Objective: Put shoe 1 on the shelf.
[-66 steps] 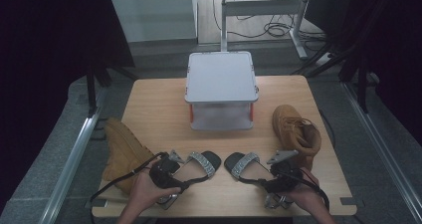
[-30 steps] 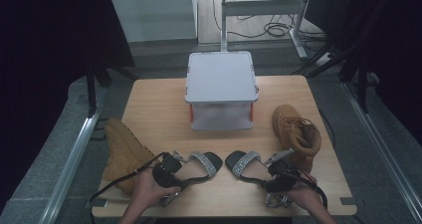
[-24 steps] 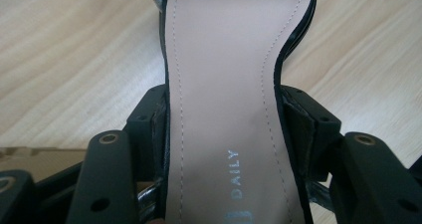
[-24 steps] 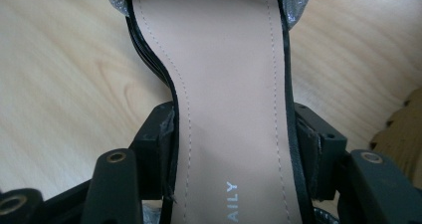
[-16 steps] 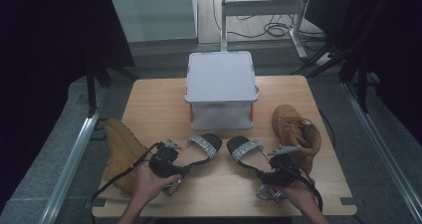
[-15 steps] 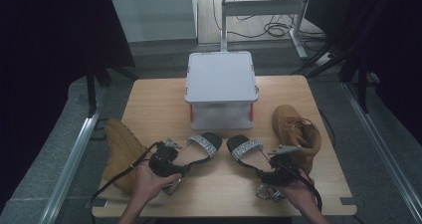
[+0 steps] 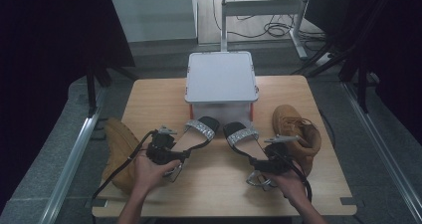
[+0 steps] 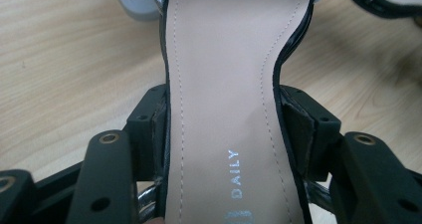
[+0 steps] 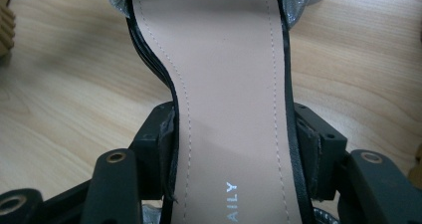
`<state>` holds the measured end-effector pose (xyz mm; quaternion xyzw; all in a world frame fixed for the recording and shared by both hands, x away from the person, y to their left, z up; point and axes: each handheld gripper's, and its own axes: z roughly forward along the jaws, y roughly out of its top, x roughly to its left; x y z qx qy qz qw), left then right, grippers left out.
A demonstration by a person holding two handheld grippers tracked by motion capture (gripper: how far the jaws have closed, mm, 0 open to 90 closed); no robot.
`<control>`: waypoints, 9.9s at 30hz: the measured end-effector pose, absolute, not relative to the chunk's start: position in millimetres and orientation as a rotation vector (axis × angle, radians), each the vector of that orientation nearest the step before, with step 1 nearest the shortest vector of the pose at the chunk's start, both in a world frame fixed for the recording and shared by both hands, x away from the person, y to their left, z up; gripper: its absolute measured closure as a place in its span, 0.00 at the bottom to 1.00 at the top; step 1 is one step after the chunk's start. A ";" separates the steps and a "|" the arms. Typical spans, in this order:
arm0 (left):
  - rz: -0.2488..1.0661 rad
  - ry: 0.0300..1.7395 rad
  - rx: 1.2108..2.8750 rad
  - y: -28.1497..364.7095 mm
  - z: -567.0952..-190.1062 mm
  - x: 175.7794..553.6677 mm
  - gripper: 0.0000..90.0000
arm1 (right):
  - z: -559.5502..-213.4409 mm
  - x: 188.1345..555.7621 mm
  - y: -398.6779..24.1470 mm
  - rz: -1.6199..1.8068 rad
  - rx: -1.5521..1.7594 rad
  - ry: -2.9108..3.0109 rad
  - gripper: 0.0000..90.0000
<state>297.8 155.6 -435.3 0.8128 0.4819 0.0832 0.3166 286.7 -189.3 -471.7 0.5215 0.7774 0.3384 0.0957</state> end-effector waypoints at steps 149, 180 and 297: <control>0.266 1.296 1.770 150.7 -481.0 312.8 0.29 | -489.4 316.5 -152.4 1.230 1.466 1.973 0.36; 0.322 1.247 1.912 135.7 -501.9 286.7 0.30 | -531.3 313.2 -150.5 1.245 1.473 2.049 0.32; 0.482 1.371 1.758 88.4 -521.8 325.6 0.36 | -539.3 327.2 -142.5 1.124 1.485 2.091 0.35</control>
